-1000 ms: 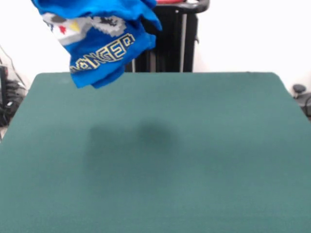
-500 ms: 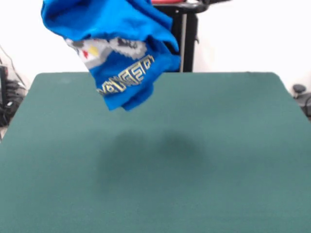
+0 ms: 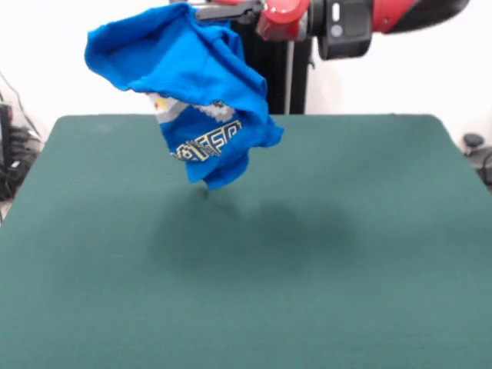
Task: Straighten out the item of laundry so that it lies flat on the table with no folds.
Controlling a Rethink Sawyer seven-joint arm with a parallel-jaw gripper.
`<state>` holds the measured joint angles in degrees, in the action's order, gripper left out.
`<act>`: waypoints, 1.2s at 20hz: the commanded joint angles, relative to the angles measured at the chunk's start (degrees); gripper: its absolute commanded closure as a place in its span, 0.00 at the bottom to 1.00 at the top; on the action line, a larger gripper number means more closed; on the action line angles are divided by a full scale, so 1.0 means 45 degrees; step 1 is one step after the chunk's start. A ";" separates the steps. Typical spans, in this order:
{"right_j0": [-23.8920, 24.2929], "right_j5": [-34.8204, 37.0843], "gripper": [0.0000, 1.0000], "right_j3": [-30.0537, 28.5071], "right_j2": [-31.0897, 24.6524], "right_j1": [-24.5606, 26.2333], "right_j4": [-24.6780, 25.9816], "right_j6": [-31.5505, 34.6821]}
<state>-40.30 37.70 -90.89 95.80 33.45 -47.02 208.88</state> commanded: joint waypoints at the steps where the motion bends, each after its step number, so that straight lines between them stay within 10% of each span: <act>1: 0.0464 0.3157 1.00 0.2760 0.2280 0.3173 -0.1130 0.7722; 24: 0.2030 0.6728 1.00 0.4981 0.4892 0.4835 -0.0667 1.1760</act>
<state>-32.39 60.00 -80.66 114.94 52.27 -47.26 240.10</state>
